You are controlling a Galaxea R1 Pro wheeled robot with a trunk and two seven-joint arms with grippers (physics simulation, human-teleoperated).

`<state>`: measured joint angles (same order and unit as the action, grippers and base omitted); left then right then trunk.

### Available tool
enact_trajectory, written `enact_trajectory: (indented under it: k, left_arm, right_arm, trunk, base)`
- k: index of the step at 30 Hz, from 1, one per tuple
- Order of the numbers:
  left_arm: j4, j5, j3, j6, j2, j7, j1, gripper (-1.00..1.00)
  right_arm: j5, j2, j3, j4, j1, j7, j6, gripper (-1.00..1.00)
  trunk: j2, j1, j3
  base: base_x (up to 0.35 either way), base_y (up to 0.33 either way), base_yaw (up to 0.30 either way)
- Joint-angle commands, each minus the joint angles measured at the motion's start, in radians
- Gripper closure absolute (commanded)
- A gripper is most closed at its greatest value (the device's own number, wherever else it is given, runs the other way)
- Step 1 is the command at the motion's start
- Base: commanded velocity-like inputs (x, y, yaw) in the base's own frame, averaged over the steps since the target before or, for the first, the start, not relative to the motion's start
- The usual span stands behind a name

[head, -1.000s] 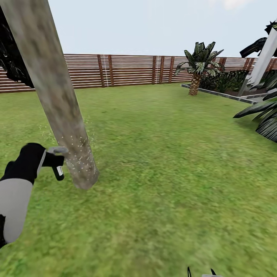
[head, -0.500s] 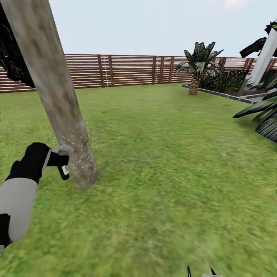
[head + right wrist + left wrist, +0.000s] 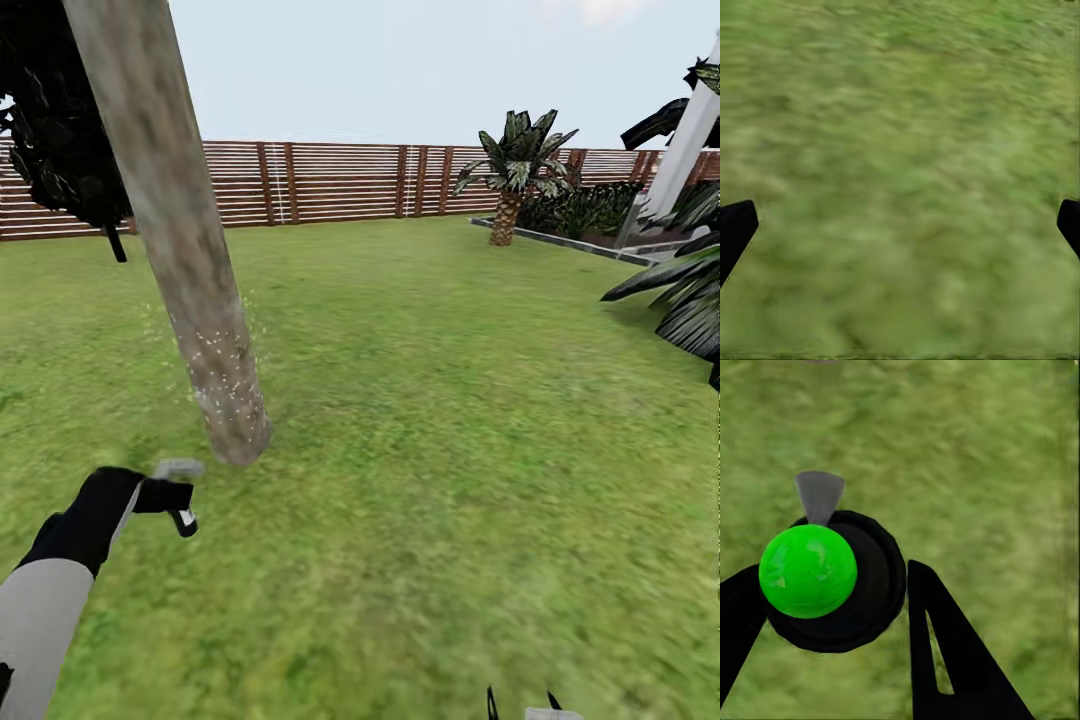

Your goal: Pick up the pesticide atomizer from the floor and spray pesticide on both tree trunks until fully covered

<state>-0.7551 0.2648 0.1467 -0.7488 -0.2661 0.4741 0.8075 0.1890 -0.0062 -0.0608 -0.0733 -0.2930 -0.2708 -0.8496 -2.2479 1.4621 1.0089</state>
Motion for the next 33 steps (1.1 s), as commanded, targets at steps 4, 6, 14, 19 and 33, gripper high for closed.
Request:
enact_trajectory:
  k: [4,6,14,19,33]
  left_arm:
    - [0.009,0.013,-0.06,0.278,0.002,0.288,-0.113,1.0]
    - [0.023,0.015,-0.127,0.361,-0.001,0.383,-0.133,1.0]
    - [0.039,0.018,-0.47,0.435,-0.003,0.559,-0.135,1.0]
    - [0.041,0.103,-0.574,0.428,0.004,0.612,-0.127,1.0]
    - [0.04,0.201,-0.578,0.434,0.07,0.702,-0.125,1.0]
  right_arm:
    - [0.08,0.001,0.001,-0.137,-0.01,0.044,0.094,-1.0]
    - [0.153,0.002,0.001,-0.249,-0.026,0.176,0.219,-1.0]
    - [0.198,-0.003,0.001,-0.399,-0.208,0.84,0.435,-1.0]
    - [0.403,-0.004,0.001,-0.4,-0.253,0.998,0.461,-1.0]
    - [0.476,0.005,0.002,-0.447,-0.293,1.214,0.477,1.0]
  trunk:
    - [0.0,0.0,0.0]
    - [0.0,0.0,0.0]
    - [0.0,0.0,0.0]
    - [0.0,0.0,0.0]
    - [0.0,0.0,0.0]
  base:
    - [-0.335,0.132,0.0]
    - [-0.258,0.093,0.0]
    - [-0.03,0.01,0.0]
    - [0.0,0.0,0.0]
    - [0.0,0.0,0.0]
